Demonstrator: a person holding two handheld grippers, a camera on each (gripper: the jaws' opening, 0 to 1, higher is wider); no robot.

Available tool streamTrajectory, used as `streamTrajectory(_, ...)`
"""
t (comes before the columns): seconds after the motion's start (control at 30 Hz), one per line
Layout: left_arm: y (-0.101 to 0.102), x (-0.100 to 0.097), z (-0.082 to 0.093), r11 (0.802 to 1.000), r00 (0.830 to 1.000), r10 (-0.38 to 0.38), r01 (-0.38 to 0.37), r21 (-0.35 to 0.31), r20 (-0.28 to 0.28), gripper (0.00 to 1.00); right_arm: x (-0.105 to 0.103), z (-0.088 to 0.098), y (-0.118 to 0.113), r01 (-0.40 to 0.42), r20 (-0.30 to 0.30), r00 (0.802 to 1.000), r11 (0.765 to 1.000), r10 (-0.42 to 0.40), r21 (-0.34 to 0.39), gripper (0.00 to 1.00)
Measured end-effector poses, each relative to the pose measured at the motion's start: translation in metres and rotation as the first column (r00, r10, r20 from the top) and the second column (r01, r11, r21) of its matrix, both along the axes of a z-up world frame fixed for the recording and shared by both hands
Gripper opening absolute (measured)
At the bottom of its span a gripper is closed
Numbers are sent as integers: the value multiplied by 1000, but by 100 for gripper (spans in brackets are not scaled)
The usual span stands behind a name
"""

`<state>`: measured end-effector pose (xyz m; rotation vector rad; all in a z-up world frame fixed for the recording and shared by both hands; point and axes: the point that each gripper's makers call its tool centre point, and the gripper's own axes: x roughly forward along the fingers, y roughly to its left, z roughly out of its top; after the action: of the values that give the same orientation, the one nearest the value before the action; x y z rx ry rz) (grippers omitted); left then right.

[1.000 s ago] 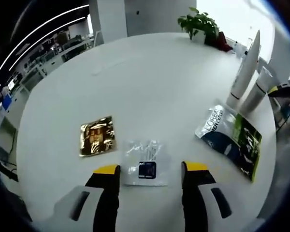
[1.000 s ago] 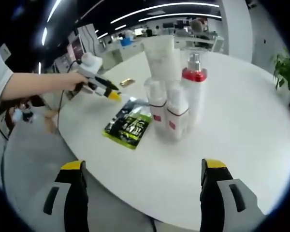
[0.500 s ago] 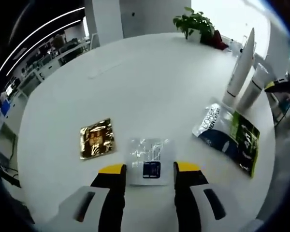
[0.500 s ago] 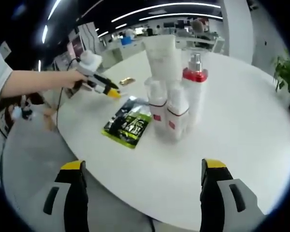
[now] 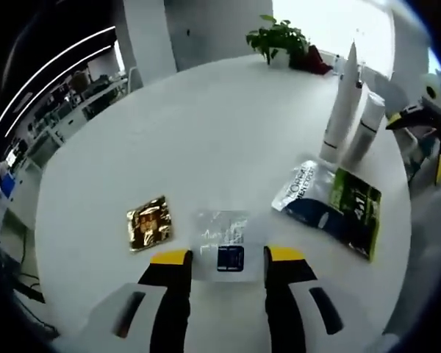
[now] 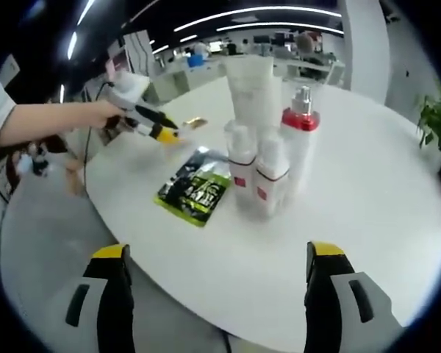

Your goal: Arrange the skincare products in the storage area until every visible bottle or jar stands upright without overlapping.

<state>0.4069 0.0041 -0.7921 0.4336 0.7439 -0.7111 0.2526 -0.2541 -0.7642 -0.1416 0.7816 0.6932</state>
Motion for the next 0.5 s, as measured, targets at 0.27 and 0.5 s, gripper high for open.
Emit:
streamTrajectory(0.27, -8, -21, 18, 995, 994, -101, 100, 26, 43, 37, 4, 10, 2, -8, 50, 999, 1000, 7, 6, 94)
streamTrajectory(0.5, -20, -44, 27, 986, 985, -166, 164, 41, 53, 37, 5, 19, 7, -30, 90, 996, 1000, 29, 7, 94)
